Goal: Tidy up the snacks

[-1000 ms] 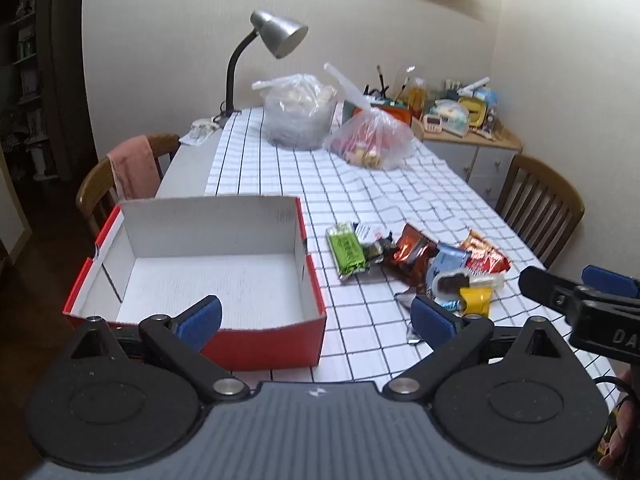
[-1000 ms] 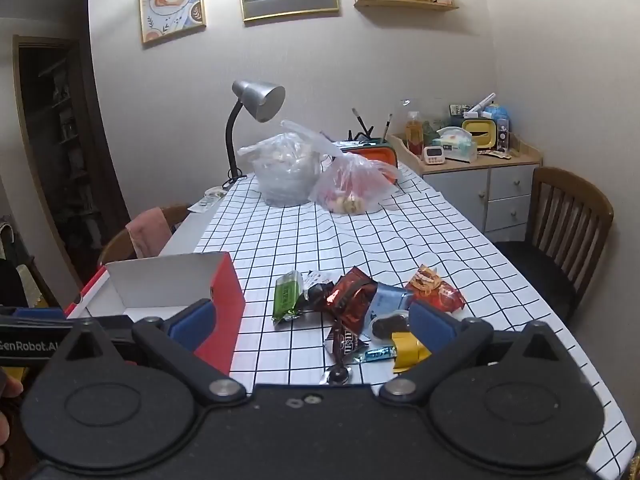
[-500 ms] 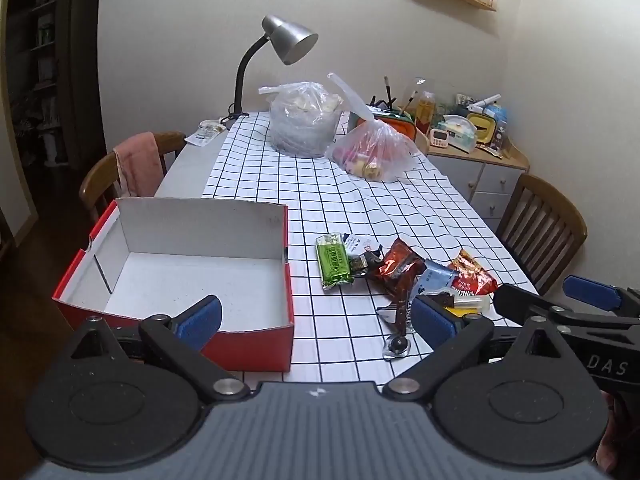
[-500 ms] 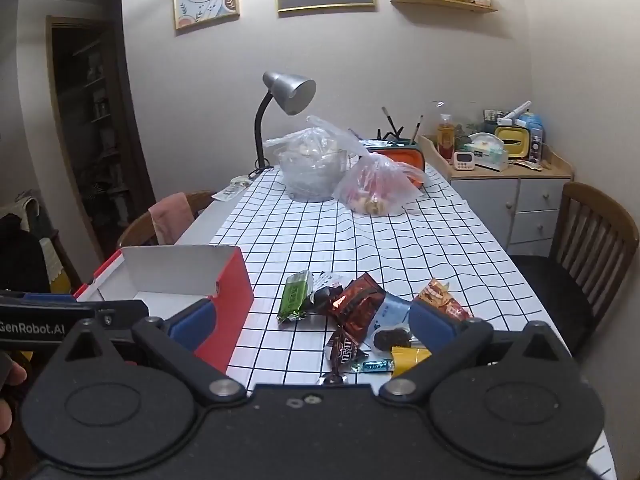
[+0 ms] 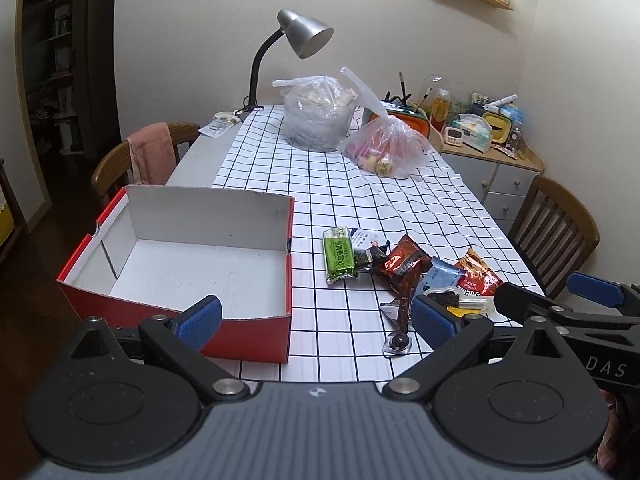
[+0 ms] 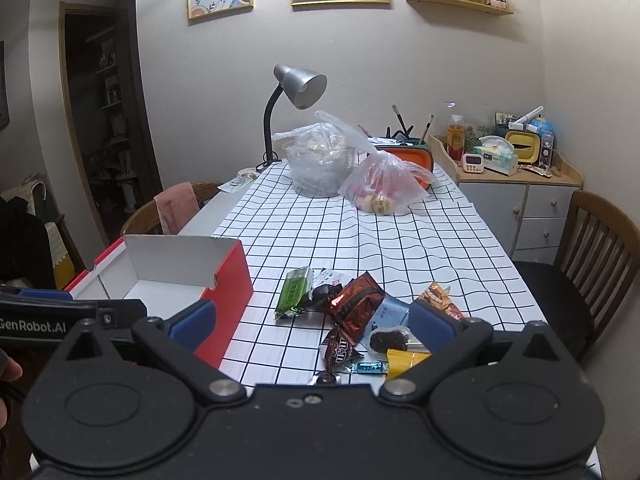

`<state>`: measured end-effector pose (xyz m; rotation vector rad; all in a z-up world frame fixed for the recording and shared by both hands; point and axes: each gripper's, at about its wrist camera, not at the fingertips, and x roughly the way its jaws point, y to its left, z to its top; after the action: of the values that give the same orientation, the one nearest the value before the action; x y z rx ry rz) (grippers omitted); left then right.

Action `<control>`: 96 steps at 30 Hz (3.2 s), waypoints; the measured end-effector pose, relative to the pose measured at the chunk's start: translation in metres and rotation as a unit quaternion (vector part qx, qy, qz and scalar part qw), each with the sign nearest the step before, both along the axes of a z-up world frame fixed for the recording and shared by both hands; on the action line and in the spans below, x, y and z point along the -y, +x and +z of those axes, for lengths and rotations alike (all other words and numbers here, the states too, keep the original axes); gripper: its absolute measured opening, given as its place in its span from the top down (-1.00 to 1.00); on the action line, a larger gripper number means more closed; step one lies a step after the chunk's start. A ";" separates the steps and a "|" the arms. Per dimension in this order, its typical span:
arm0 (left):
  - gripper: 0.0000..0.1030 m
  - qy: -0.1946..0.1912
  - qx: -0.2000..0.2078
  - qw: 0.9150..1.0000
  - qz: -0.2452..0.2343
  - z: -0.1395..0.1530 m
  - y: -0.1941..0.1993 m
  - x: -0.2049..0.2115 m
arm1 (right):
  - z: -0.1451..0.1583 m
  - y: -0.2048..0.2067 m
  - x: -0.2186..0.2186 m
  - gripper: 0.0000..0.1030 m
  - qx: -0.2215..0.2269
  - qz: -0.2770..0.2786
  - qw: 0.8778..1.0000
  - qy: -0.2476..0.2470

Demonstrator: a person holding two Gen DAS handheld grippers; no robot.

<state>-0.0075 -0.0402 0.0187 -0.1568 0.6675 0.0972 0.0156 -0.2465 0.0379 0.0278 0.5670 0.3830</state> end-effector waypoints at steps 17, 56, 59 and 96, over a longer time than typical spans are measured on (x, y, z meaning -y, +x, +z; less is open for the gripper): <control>-0.97 0.010 -0.002 1.000 0.006 0.004 0.002 -0.003 | 0.001 0.003 -0.003 -1.00 -0.006 0.004 1.000 0.016; -0.97 0.013 -0.010 1.000 -0.007 0.002 0.011 0.005 | -0.004 0.013 0.004 -1.00 -0.022 0.003 1.000 0.006; -0.97 0.013 -0.014 1.000 -0.013 -0.001 0.017 0.009 | -0.011 0.022 0.010 -1.00 -0.030 -0.003 1.000 -0.001; -0.64 0.034 -0.214 0.965 -0.150 -0.142 0.222 0.096 | -0.155 0.150 0.040 -0.28 -0.201 0.002 0.977 -0.066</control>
<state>0.2146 -0.1358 -0.1234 0.0353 1.1105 -0.1433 0.1655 -0.2864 -0.1173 -0.0249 0.9915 0.3453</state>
